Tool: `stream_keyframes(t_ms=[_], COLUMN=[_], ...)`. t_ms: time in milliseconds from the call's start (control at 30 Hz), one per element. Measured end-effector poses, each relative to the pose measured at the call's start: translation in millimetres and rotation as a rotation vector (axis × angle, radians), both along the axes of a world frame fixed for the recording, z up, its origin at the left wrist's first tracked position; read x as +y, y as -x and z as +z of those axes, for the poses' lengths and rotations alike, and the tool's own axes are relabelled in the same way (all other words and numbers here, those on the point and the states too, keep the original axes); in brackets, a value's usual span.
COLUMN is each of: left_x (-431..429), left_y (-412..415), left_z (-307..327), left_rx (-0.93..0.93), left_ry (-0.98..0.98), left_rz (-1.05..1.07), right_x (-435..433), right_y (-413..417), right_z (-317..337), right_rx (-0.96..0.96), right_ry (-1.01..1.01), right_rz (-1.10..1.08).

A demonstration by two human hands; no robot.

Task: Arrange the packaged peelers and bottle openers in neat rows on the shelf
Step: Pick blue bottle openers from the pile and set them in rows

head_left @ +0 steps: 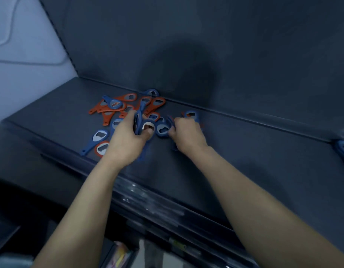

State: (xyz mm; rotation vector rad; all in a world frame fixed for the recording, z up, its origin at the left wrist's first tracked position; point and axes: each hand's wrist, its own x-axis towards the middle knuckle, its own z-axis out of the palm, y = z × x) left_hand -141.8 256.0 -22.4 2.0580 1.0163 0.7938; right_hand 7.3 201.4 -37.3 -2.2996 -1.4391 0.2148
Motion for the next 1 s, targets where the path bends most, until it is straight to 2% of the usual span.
stream_keyframes(t_ms=[100, 233, 367, 433, 667, 833, 1000], left_x=[-19.8, -35.3, -45.4, -54.0, -111.5, -153.2, -185.4], left_y=[-1.6, -21.2, -67.3, -95.2, -179.2, -212.6, -230.9], left_z=[-0.6, 3.0, 4.9, 2.2, -4.5, -6.0, -10.0], left_rx=[0.003, 0.015, -0.010, 0.017, 0.131, 0.205, 0.324], left_ry=[0.066, 0.124, 0.125, 0.137, 0.194, 0.163, 0.095], left_rz=[-0.012, -0.080, -0.264, -0.363, -0.810, -0.973, -1.021], right_x=[-11.8, -35.6, -74.5, -99.9, -205.6, -271.6, -318.3], right_y=[-6.6, -30.7, -60.3, -74.7, -113.7, -125.7, -137.1], right_z=[-3.4, 0.3, 8.0, 11.5, 18.0, 17.4, 8.5], right_rx=[0.113, 0.491, 0.591, 0.603, 0.460, 0.404, 0.403], right_ry=[-0.120, -0.306, -0.393, -0.445, -0.506, -0.471, -0.321], right_rz=[-0.041, -0.123, -0.254, -0.351, -0.743, -0.973, -1.069])
